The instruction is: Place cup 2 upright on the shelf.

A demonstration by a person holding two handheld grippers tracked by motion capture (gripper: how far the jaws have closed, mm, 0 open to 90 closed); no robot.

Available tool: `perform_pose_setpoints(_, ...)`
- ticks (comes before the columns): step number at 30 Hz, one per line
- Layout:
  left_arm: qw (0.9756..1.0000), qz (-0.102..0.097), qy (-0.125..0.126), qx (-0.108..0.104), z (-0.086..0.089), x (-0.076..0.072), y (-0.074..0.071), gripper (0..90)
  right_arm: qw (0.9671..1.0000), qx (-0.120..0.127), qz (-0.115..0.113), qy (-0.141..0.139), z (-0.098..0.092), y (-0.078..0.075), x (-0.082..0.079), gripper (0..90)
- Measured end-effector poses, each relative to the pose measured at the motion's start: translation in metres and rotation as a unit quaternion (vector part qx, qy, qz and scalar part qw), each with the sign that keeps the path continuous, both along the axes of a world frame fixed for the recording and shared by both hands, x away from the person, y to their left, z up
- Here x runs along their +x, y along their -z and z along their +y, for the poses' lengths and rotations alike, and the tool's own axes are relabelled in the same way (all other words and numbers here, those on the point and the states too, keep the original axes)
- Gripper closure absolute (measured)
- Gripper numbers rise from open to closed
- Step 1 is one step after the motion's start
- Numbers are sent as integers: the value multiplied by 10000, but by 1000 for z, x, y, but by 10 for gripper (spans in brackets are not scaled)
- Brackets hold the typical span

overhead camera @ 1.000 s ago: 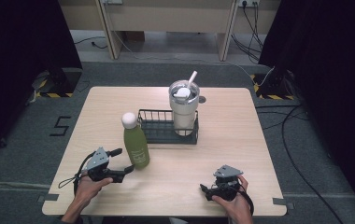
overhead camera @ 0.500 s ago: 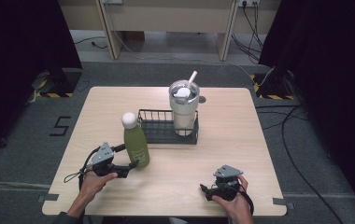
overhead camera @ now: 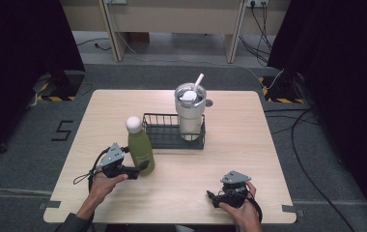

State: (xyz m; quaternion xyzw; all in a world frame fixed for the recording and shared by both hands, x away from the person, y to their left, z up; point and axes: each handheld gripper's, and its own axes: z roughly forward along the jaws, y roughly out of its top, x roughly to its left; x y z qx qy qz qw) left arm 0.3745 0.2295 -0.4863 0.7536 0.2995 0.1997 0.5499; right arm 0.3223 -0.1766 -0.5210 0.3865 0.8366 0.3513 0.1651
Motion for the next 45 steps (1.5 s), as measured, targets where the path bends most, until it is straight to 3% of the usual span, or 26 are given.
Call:
perform_pose_setpoints(15, 10000, -19, 18, -44, -6, 12, 6, 149, 10000, -1, 1, -3, 0, 0, 0, 88)
perform_pose_setpoints(18, 9999, 49, 34, -146, -6, 14, 8, 150, 10000, -1, 1, -4, 0, 0, 0, 88)
perform_pose_setpoints(28, 9996, -1, 106, -258, -9, 18, 10, 178, 10000, -1, 1, -6, 0, 0, 0, 87)
perform_pose_setpoints(35, 9998, -104, 91, -168, -11, 18, 8, 202, 10000, -1, 2, -7, 0, 0, 0, 88)
perform_pose_setpoints(40, 9998, -110, 123, -143, -11, 17, 1, 203, 10000, -1, -1, -11, 0, 0, 0, 87)
perform_pose_setpoints(45, 9994, -56, 207, -278, -11, 16, -11, 204, 10000, -1, 2, -8, 0, 0, 0, 87)
